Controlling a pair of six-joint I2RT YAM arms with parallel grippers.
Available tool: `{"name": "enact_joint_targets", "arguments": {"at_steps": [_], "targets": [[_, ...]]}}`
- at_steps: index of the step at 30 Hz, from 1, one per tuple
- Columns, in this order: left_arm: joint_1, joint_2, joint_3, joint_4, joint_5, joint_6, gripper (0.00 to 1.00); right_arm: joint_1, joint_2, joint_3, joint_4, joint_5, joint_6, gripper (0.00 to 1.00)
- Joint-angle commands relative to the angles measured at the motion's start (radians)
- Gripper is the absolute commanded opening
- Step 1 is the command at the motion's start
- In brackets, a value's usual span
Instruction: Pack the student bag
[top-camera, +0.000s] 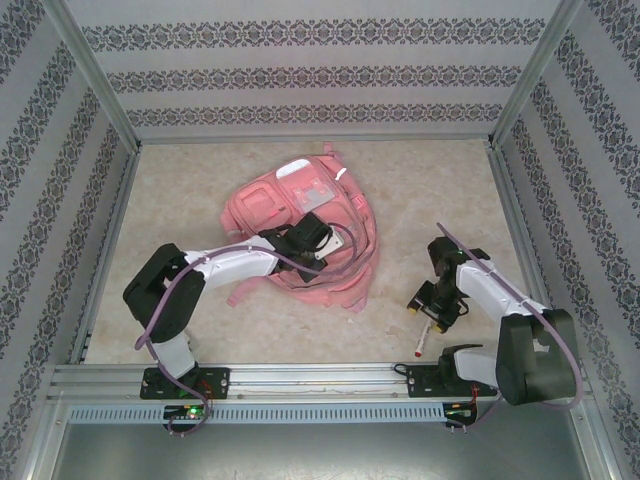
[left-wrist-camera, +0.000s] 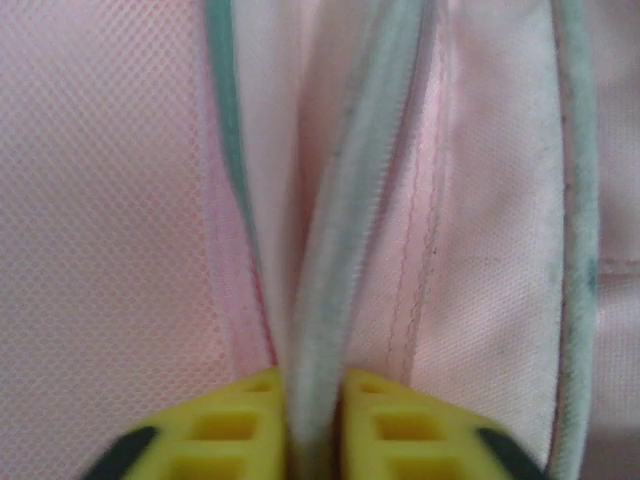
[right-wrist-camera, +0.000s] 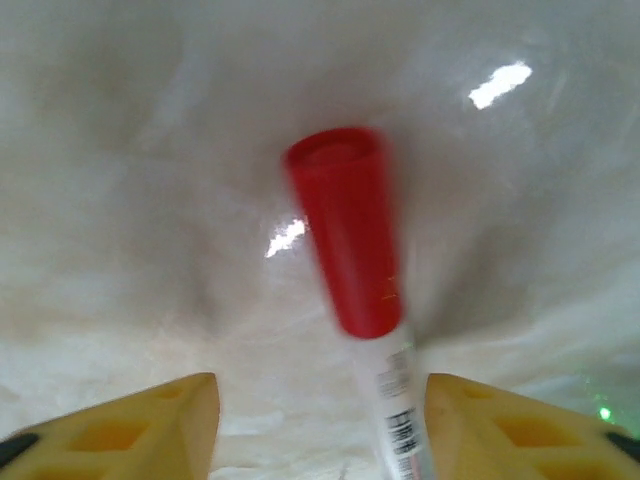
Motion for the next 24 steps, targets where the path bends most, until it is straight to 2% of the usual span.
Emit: {"name": "enact_joint_targets", "arguments": {"at_steps": [1, 3, 6, 8, 13, 18, 19, 20, 24], "targets": [[0.03, 0.005, 0.034, 0.038, 0.06, -0.093, 0.0, 0.018, 0.027, 0.011, 0.057, -0.024, 0.033, 0.45], [0.043, -0.011, 0.038, 0.037, 0.11, -0.112, 0.0, 0.041, 0.058, 0.009, 0.091, -0.054, 0.049, 0.38], [0.051, -0.042, 0.049, 0.023, 0.131, -0.143, 0.0, 0.078, 0.087, 0.018, 0.121, -0.067, 0.058, 0.22], [0.068, -0.059, 0.066, -0.005, 0.155, -0.184, 0.0, 0.097, 0.083, 0.035, 0.124, -0.073, 0.056, 0.14], [0.11, -0.053, 0.143, -0.079, 0.333, -0.215, 0.0, 0.123, 0.042, 0.114, 0.094, -0.075, 0.059, 0.07], [0.169, -0.059, 0.126, -0.029, 0.479, -0.273, 0.0, 0.127, 0.007, 0.213, 0.069, -0.109, 0.066, 0.02], [0.183, -0.061, 0.125, -0.021, 0.5, -0.288, 0.01, 0.127, -0.001, 0.23, 0.069, -0.116, 0.069, 0.01], [0.197, -0.061, 0.123, -0.013, 0.527, -0.303, 0.08, 0.129, -0.009, 0.252, 0.065, -0.123, 0.071, 0.0], [0.216, -0.05, 0.122, -0.01, 0.571, -0.297, 0.1, 0.129, -0.004, 0.34, 0.083, -0.179, 0.092, 0.0]]}}
